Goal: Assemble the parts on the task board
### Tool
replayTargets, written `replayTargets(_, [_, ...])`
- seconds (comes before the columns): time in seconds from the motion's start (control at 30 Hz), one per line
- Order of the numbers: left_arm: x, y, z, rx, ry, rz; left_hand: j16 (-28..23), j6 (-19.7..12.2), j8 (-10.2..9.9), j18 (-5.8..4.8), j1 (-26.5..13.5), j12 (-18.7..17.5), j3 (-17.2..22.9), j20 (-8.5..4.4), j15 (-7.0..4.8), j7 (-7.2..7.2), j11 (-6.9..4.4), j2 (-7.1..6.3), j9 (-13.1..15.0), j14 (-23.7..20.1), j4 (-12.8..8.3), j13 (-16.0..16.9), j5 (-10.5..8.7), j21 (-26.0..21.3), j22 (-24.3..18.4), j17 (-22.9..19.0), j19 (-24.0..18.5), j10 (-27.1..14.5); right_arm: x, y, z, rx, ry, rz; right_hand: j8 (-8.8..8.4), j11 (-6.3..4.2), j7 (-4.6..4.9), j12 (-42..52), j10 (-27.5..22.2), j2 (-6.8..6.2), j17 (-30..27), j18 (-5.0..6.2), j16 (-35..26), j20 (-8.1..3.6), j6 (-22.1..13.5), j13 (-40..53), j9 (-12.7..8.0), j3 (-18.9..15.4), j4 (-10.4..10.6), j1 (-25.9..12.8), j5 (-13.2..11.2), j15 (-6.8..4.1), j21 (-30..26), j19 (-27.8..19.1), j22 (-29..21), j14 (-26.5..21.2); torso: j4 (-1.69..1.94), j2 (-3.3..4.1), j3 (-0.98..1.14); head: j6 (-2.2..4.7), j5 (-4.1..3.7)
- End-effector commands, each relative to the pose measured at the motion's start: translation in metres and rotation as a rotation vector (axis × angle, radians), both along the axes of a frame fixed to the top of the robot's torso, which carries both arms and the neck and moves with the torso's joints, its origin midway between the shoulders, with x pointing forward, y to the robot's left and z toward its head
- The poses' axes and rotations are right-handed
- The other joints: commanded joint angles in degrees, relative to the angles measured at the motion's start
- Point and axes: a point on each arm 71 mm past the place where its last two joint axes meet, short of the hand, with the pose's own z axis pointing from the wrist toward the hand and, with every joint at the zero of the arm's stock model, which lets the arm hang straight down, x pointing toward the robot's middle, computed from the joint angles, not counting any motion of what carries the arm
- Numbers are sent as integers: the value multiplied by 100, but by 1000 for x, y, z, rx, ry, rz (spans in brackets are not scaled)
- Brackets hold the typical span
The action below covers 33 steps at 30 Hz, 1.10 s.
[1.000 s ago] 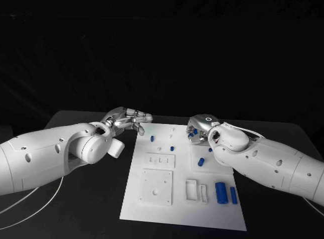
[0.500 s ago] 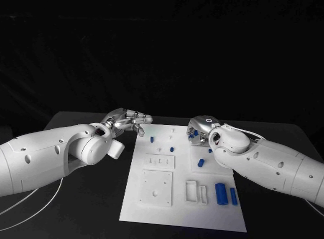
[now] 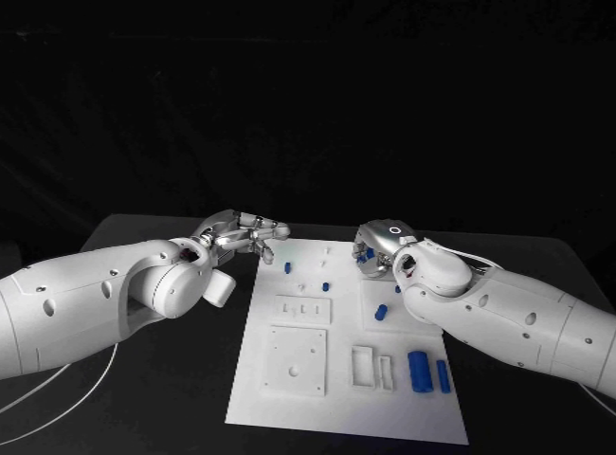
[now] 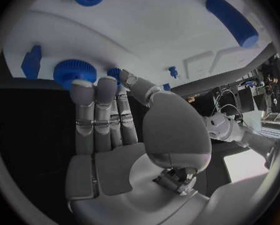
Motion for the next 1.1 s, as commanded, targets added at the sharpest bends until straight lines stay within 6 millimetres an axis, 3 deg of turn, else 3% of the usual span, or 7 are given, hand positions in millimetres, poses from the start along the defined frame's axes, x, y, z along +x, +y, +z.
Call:
replayTargets(0.03, [-2, -4, 1, -27, 20, -1, 5, -41, 24, 107, 1, 16, -7, 22, 11, -5, -17, -23, 9, -33, 27, 5, -31, 8, -6, -5, -21, -29, -1, -1, 6, 10, -54, -20, 2, -219, -9, 20, 347, 9, 15, -5, -30, -25, 43, 309, 22, 29, 9, 42, -15, -32, -1, 3, 66, 16, 6, -3, -16, 27, 3])
replayTargets(0.1, [-3, -6, 1, -31, 24, -4, 6, -41, 23, 107, -2, 14, -12, 21, 12, -5, -16, -27, 8, -35, 27, 5, -32, 9, -7, -5, -21, -31, -1, -1, 9, 16, -61, -22, 1, -222, -11, 18, 354, 4, 20, -5, -31, -29, 49, 316, 29, 34, 8, 40, -17, -35, -13, 10, 99, 18, 6, -2, -23, 37, -7])
replayTargets(0.33, [-3, -6, 2, -35, 24, -1, 8, -42, 23, 106, -6, 15, -16, 22, 12, -5, -16, -41, 8, -36, 31, 5, -31, 11, -12, -5, -22, -30, -1, 5, 16, 41, -85, -12, 1, -225, -16, 18, 365, -4, 38, -8, -37, -35, 66, 319, 42, 45, 13, 48, -18, -40, -87, 46, 238, 18, 3, 10, -6, 74, 10])
replayTargets(0.5, [-3, -6, 3, -34, 21, 0, 8, -42, 23, 106, -6, 15, -16, 22, 12, -5, -16, -41, 8, -36, 31, 5, -31, 11, -12, -5, -22, -30, 0, 13, 19, 57, -99, -1, 1, -225, -17, 17, 369, -9, 40, -8, -43, -33, 71, 309, 39, 53, 20, 50, -18, -41, -147, 62, 306, 21, 28, 9, -12, 84, 23])
replayTargets(0.67, [-2, -7, 3, -32, 16, -1, 8, -42, 23, 106, -6, 15, -16, 22, 12, -5, -16, -41, 8, -36, 31, 5, -31, 11, -12, -5, -22, -30, 2, 23, 20, 69, -112, 11, 1, -225, -19, 18, 371, -10, 42, -7, -44, -34, 71, 302, 37, 60, 21, 51, -14, -42, -170, 73, 345, 20, 27, 16, -7, 120, 72])
replayTargets(0.83, [-3, -10, 4, -34, 13, -8, 8, -41, 23, 105, -27, 16, -20, 23, 15, -5, -15, -67, 8, -37, 50, 5, -42, 13, -22, -8, -22, -30, 3, 31, 20, 76, -126, 20, 1, -225, -19, 18, 371, -10, 42, -7, -44, -34, 71, 302, 37, 60, 21, 51, -14, -42, -170, 73, 345, 20, 91, 50, -29, 145, 61])
replayTargets(1.1, [-4, -12, 7, -36, 8, -14, 11, -40, 24, 106, -32, 16, -1, 24, 15, -6, -16, -94, 9, -35, 81, 5, -57, 15, -31, -9, -19, -29, 7, 42, 19, 86, -142, 24, 0, -225, -21, 18, 380, -17, 48, -5, -38, -39, 80, 294, 32, 83, 12, 51, -11, -47, -271, 119, 489, 21, 112, 89, -55, 203, 67])
